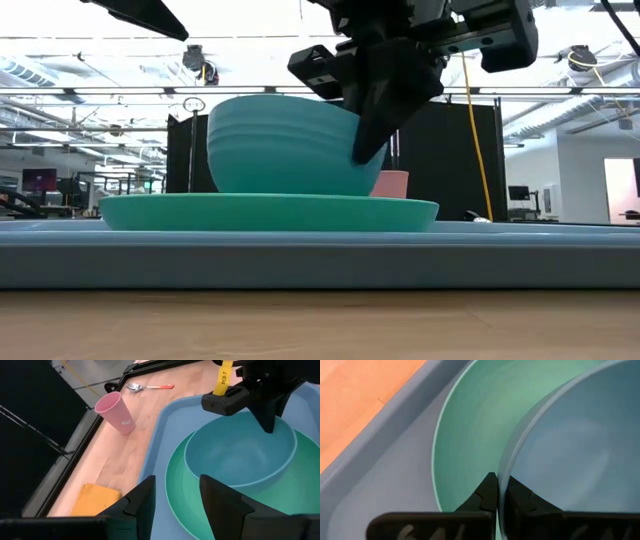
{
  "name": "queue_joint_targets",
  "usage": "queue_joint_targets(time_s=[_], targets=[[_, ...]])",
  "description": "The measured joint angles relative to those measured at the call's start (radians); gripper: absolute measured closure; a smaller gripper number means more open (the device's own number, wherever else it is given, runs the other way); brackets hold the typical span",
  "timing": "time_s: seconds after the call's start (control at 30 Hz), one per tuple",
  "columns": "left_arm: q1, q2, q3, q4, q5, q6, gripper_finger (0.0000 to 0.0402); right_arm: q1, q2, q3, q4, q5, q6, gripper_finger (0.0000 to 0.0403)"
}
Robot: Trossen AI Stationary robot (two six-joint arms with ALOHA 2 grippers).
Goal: Set up tray
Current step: Put the blue bowl on top of the green plate
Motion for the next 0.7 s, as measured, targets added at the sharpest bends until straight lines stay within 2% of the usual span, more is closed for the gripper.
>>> queue_joint_targets(time_s=[0.33, 0.7], targets=[[0.000, 0.000, 0.000, 0.001, 0.000, -0.006, 0.0243, -0.001, 0.010, 0.000, 0.012, -0.046, 0.004, 0.0403], [0.000, 0.000, 0.000, 0.001, 0.004, -0.008, 0.0243, -0.001, 0.010, 0.000, 0.018, -0.045, 0.003, 0.0391]])
